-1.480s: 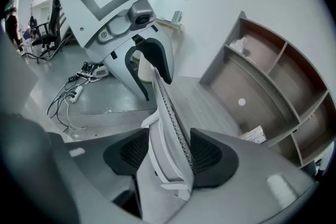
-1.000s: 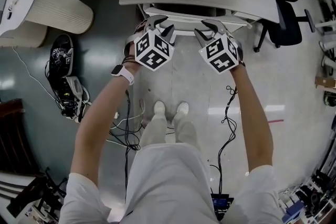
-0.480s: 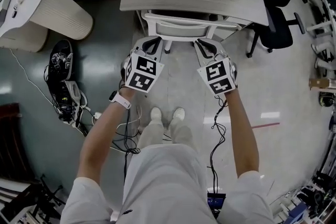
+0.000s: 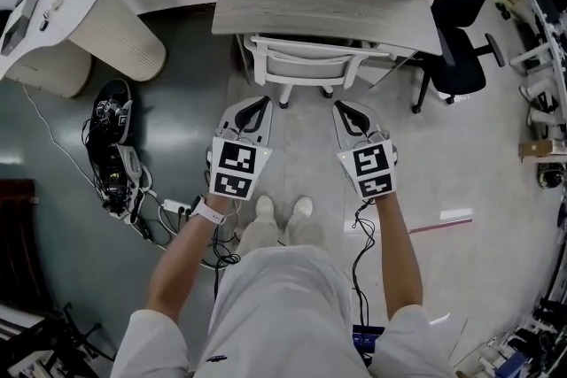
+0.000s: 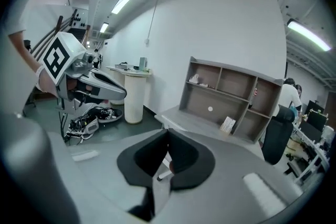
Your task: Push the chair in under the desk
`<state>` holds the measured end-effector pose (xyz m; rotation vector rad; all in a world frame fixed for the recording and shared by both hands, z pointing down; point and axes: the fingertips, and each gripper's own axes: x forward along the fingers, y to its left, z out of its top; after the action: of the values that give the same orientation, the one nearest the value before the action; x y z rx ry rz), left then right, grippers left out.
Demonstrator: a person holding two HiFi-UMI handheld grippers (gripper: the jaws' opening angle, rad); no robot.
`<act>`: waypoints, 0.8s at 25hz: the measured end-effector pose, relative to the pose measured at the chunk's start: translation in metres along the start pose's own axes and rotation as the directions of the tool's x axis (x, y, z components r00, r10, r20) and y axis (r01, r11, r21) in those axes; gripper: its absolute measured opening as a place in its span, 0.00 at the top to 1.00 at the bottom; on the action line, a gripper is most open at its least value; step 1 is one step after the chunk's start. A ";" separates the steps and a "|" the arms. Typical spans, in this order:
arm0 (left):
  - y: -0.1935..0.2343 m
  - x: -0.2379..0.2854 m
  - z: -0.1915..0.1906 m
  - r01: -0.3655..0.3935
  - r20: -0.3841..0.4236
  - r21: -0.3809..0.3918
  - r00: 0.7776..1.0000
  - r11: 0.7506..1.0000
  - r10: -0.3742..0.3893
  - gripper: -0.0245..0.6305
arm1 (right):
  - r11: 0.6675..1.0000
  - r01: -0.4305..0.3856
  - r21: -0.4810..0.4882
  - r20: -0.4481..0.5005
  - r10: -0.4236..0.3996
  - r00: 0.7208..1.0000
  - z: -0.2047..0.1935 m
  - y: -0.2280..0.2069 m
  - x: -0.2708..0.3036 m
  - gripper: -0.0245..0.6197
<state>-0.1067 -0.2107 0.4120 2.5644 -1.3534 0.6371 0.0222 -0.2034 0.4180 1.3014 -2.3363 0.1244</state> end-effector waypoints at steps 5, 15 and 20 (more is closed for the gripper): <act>-0.015 -0.047 0.012 -0.043 0.067 -0.027 0.997 0.999 0.044 0.95 | 0.999 0.018 0.028 0.015 -0.019 1.000 -0.004 0.019 -0.042 0.94; -0.050 -0.104 -0.004 -0.036 0.085 -0.043 0.996 0.998 0.040 0.95 | 0.961 0.136 0.242 0.144 -0.174 0.974 0.007 0.013 -0.128 0.94; -0.070 -0.123 0.002 -0.018 0.112 -0.043 0.993 0.999 0.022 0.95 | 0.967 0.147 0.210 0.175 -0.185 0.967 0.015 0.016 -0.155 0.94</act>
<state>-0.1099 -0.0799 0.3582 2.5914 -1.4127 0.4688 0.0731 -0.0776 0.3392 1.6686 -2.4099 0.1852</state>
